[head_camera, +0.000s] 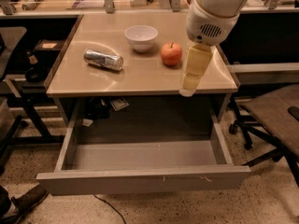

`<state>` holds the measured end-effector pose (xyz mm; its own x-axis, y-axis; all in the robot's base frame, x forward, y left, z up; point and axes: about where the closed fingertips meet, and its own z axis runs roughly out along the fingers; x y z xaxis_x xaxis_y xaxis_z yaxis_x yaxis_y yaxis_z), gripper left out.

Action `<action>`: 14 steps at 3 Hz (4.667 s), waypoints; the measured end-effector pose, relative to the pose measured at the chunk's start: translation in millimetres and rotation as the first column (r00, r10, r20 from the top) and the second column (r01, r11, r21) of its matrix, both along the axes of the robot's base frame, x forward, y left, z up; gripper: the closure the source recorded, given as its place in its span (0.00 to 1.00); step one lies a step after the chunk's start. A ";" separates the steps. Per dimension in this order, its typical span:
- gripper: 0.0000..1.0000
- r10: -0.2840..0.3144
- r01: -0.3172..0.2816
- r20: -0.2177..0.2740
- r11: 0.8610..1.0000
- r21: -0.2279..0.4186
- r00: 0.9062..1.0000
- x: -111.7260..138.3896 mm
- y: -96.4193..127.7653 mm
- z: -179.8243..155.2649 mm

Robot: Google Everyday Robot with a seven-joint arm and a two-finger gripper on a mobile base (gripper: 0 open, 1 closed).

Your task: Place redbull can into top drawer

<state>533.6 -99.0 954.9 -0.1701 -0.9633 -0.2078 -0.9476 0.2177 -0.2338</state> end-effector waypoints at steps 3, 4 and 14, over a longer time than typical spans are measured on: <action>0.00 -0.104 0.104 -0.001 0.992 0.074 0.995 52.0 30.9 -5.8; 0.00 -0.116 0.121 -0.049 0.987 0.107 0.992 108.3 61.5 -17.5; 0.00 -0.090 0.127 -0.134 0.946 0.297 0.987 200.6 210.2 -71.8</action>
Offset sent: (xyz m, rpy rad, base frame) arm 0.0523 0.0360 -0.0043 0.1028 -0.0293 -0.1511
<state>734.2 111.2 883.1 -0.3105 -0.8317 -0.4603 -0.9310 0.3639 -0.0296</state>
